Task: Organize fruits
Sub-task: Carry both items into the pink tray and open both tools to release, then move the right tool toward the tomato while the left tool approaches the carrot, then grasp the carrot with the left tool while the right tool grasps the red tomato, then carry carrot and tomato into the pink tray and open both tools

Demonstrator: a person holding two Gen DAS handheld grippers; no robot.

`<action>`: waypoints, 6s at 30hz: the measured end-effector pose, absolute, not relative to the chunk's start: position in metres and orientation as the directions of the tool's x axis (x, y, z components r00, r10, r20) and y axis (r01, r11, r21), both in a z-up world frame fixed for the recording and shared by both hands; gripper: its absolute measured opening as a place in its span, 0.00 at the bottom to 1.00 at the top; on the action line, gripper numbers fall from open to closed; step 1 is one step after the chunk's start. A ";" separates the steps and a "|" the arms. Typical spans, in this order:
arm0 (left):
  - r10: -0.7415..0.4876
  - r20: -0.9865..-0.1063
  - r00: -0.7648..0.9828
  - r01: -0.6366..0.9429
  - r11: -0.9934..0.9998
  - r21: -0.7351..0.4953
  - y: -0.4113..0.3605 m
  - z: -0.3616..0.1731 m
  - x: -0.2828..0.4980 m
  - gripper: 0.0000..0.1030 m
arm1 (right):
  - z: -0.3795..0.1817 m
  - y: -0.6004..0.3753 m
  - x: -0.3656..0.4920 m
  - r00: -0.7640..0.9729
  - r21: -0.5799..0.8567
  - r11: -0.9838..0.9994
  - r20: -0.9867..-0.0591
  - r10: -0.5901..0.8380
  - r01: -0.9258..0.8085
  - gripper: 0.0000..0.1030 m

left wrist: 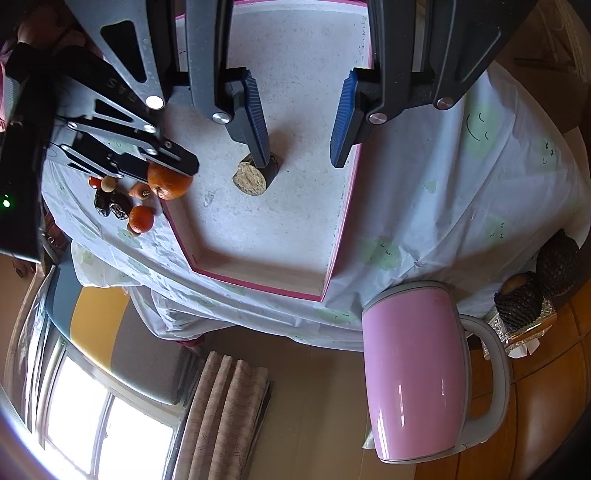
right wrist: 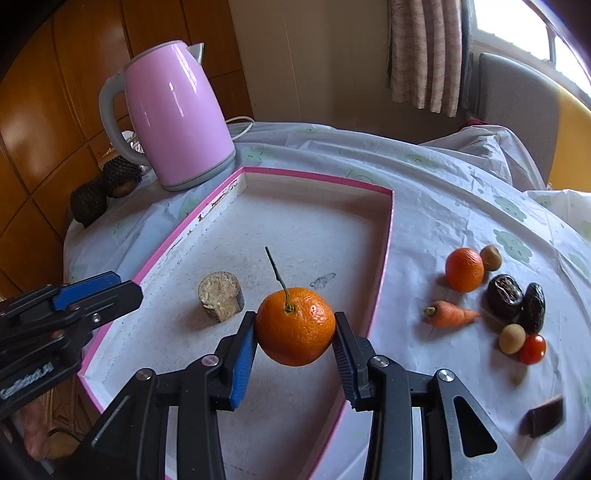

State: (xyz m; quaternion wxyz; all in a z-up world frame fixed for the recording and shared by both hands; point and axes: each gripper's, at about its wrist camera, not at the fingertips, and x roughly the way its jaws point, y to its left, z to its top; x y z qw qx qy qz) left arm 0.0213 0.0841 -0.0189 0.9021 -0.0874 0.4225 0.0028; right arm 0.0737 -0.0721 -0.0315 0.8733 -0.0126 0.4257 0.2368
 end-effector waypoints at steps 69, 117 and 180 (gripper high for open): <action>-0.310 -0.829 0.465 0.361 0.922 -0.142 -0.079 -0.031 0.093 0.33 | -0.043 -0.274 0.068 0.664 0.251 0.968 -0.725 0.181 0.011 0.35; -0.380 -0.812 0.443 0.362 0.904 -0.226 -0.085 -0.033 0.115 0.23 | -0.052 -0.270 0.085 0.627 0.302 0.953 -0.736 0.257 -0.036 0.30; -0.083 -0.778 0.623 -0.082 0.982 -0.171 0.085 -0.023 0.046 0.30 | -0.032 -0.061 0.047 0.501 0.241 0.861 -0.730 0.465 -0.449 0.30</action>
